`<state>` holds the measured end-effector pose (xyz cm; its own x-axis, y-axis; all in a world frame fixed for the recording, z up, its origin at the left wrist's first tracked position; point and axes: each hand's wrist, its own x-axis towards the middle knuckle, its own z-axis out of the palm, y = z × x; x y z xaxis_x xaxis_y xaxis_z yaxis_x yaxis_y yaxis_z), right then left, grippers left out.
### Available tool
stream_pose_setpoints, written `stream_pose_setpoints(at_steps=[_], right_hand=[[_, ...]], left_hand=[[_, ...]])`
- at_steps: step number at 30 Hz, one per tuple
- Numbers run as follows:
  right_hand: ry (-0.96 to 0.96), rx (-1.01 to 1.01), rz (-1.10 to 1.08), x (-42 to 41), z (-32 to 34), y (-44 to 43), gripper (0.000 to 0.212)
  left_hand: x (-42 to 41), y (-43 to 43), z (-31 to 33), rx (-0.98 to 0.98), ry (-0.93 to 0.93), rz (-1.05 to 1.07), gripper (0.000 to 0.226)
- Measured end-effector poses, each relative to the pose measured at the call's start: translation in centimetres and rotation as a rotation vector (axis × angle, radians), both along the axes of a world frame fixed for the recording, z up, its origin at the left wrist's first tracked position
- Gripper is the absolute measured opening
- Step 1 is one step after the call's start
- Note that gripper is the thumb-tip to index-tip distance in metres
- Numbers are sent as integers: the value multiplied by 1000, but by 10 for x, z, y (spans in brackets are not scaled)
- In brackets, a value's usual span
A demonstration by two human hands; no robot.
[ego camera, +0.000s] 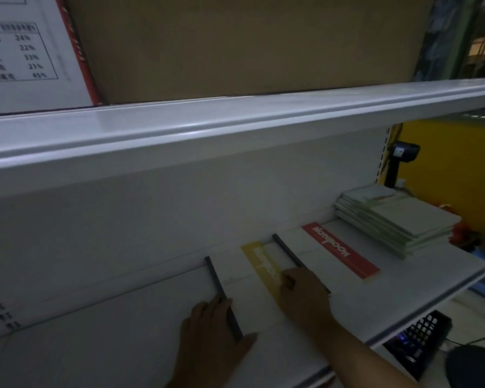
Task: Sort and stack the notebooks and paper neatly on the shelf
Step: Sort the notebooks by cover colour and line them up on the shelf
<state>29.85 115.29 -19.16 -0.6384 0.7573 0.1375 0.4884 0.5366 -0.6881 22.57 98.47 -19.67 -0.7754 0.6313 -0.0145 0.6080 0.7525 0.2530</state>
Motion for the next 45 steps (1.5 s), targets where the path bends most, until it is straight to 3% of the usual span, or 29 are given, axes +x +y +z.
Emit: stream_pose_setpoints(at_steps=[6,15,18,22,23,26,29,31,33,37,45], right_hand=[[-58,118,39,-1,1,1,23],[-53,131,62,0,7,-3,28],[-108,188,88,3,8,-9,25],[-146,122,64,8,13,-14,24],[-208,182,89,10,14,-17,24],[-350,419,69,10,24,-35,39],[-297,560,203,-6,47,-98,56],[-325,525,379,-25,63,-169,57],[-352,482,632,-44,77,-251,66],[-227,613,1037,-56,98,-411,63],[-332,815,1315,-46,83,-587,50]], left_hand=[[1,-8,-1,29,32,-60,77],[2,-12,-5,3,71,-89,74],[0,-10,1,4,-25,-80,82],[-6,-27,24,94,-365,-118,104],[-5,-42,30,100,-370,-137,94],[-11,-114,50,3,-149,-211,65],[-33,-212,83,35,61,-39,55],[-48,-284,109,132,152,224,48],[-51,-355,133,104,140,401,51],[-20,-485,157,-84,166,476,59],[72,-668,155,-109,76,699,62]])
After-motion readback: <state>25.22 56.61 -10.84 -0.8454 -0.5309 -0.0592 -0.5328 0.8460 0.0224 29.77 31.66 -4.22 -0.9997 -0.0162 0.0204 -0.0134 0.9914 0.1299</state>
